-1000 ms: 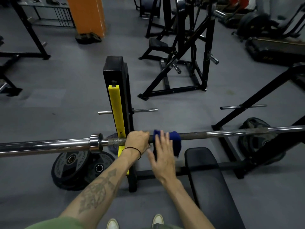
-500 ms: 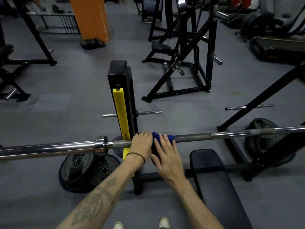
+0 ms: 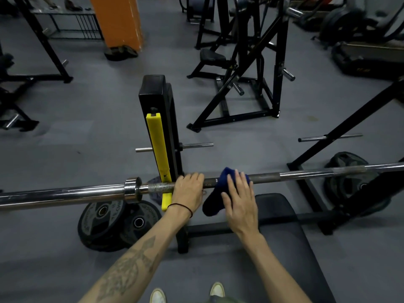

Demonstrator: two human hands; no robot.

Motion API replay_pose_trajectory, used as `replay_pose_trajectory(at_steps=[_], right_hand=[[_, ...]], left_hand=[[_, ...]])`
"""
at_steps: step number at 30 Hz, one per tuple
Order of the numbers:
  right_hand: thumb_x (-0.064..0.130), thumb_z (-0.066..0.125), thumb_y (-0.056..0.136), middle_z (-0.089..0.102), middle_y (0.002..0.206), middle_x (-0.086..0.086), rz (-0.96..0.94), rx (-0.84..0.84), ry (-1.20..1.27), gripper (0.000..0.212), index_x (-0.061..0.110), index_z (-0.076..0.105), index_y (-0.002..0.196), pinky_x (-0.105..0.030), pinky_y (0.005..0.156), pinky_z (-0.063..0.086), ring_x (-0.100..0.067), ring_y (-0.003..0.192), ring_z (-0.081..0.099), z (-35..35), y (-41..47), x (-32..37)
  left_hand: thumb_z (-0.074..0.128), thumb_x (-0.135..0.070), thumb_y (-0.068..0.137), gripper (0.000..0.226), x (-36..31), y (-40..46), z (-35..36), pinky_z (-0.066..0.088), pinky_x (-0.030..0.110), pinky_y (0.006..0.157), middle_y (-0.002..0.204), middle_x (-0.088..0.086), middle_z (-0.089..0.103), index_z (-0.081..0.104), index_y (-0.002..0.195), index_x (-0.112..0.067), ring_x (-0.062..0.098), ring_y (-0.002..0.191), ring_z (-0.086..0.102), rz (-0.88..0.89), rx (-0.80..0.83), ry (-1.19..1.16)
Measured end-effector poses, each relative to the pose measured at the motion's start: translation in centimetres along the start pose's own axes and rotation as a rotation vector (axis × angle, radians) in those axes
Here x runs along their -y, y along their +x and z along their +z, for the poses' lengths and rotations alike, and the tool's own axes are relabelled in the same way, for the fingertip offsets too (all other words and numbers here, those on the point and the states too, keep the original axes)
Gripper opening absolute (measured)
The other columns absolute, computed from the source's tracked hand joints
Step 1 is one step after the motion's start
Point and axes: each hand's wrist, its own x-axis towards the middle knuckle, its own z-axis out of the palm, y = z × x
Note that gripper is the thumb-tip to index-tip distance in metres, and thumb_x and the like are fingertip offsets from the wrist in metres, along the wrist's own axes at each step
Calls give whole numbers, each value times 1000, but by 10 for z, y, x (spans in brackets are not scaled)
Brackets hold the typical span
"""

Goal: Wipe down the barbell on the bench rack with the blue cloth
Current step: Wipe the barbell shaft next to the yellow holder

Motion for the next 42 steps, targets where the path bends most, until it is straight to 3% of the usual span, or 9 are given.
replay_pose_trajectory(at_steps=[3,8,14,20,25,27,31,37,42], right_hand=[[53,25,110,16,172,-7,141,34,142,68,10,25,162,-41,130,2,-25,161,4,14,-1,44],[51,27,111,23,170,-7,-208,111,-48,63,12,35,160,-52,127,17,-24,159,17,11,1,19],[58,18,109,13,173,-5,261,-6,155,71,12,25,163,-37,130,-4,-22,161,-1,14,-1,45],[47,24,112,34,166,-5,-188,99,-85,58,15,46,155,-52,127,16,-25,156,27,-1,2,5],[56,15,109,30,166,-5,211,31,70,69,11,38,156,-39,130,-1,-25,158,19,0,10,23],[61,19,108,23,169,-6,145,107,107,72,13,34,159,-41,129,1,-23,160,10,13,5,52],[52,30,110,34,166,-5,-177,115,-31,60,17,46,155,-53,126,18,-23,156,26,5,3,16],[57,21,109,15,172,-3,225,26,129,69,14,27,162,-44,130,1,-21,161,1,7,-3,32],[53,27,110,25,170,-4,-211,130,-53,63,15,38,159,-56,125,20,-24,159,17,3,-4,2]], left_hand=[[52,-25,96,25,-4,4,0,39,38,91,121,3,59,49,120,-18,26,112,56,-15,6,25],[55,-23,92,30,-4,4,-3,42,38,87,115,3,64,55,121,-17,25,106,61,-45,51,29],[56,-36,96,25,-1,16,-9,47,35,77,107,3,69,57,113,-18,26,99,67,-27,91,121],[54,-34,96,25,-1,22,-20,52,37,78,105,6,72,65,110,-17,29,96,69,59,131,224],[64,-41,87,28,6,41,-33,52,34,74,97,10,72,66,93,-14,30,87,68,14,384,57],[67,-45,85,28,8,49,-36,48,30,69,97,9,73,60,85,-18,29,86,68,-6,491,-28],[59,-39,90,21,2,34,-27,50,32,76,104,5,71,62,101,-21,27,96,68,-30,311,-14],[58,-22,91,27,-6,7,-5,39,38,93,120,4,60,55,117,-18,26,115,54,-22,11,49],[52,-20,94,25,-17,6,-3,39,39,93,120,3,63,55,119,-19,26,114,56,-90,-3,19]])
